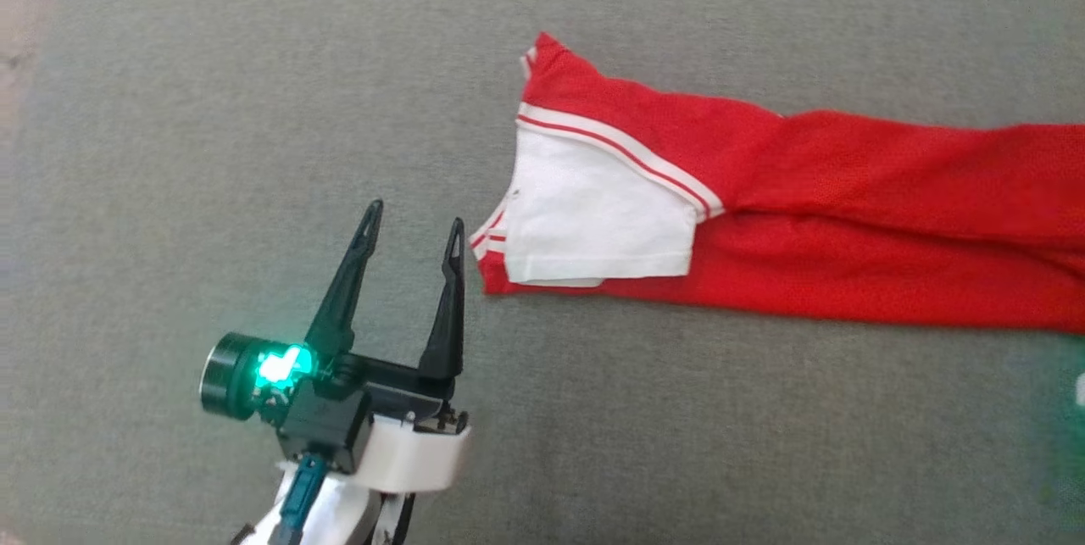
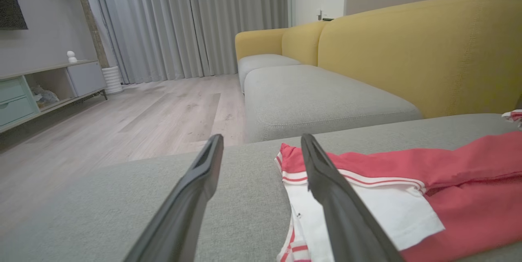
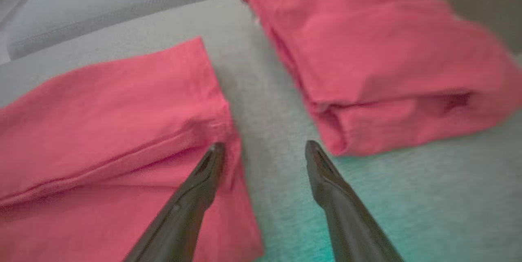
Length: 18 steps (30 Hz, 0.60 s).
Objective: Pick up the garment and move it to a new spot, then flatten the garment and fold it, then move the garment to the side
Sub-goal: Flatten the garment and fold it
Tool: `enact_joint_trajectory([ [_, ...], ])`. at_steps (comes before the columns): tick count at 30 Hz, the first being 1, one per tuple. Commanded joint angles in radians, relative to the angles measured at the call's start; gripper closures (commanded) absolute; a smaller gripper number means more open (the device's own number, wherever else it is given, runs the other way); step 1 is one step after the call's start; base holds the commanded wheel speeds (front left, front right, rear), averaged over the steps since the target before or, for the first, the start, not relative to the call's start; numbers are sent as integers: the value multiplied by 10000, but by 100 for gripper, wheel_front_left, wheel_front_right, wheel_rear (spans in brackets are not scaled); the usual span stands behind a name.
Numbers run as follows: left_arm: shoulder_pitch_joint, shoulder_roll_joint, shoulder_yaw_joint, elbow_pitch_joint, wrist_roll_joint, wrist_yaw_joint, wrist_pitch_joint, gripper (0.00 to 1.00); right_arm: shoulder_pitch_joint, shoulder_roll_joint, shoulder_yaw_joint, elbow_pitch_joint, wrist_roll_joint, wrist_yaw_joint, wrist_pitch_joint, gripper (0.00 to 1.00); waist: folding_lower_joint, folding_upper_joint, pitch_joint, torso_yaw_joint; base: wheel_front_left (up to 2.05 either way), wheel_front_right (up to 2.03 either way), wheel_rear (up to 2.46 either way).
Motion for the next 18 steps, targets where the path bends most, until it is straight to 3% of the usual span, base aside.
enact_joint_trajectory([
  [1, -30, 11, 560, -243, 181, -169, -48, 0, -163, -234, 182, -49, -21, -7, 193, 0, 1, -1, -84, 189, 0, 0, 0],
  [5, 222, -309, 1153, -175, 588, -601, -48, 0, -185, -210, 410, 545, 359, -7, 884, 1, 1, -1, -147, 257, 0, 0, 0],
  [6, 278, -387, 1306, -174, 668, -687, -48, 0, -174, -190, 455, 580, 492, -7, 1017, 13, 1, -1, -160, 242, 0, 0, 0],
  [8, 387, -528, 1569, -157, 812, -875, -49, 0, -127, -208, 542, 635, 659, -7, 1297, 58, 1, -1, -192, 190, 0, 0, 0],
  [9, 428, -596, 1681, -144, 885, -970, -49, 0, -113, -232, 587, 649, 734, -7, 1416, 74, 1, -1, -206, 162, 0, 0, 0],
  [10, 463, -666, 1777, -133, 957, -1069, -49, 0, -116, -249, 605, 664, 814, -7, 1516, 100, 1, -1, -221, 135, 0, 0, 0],
  [18, 696, -1137, 2424, -55, 1460, -1700, -49, 0, -133, -704, 663, 268, 1092, -7, 1360, 100, 1, -1, -329, -45, 0, 0, 0],
])
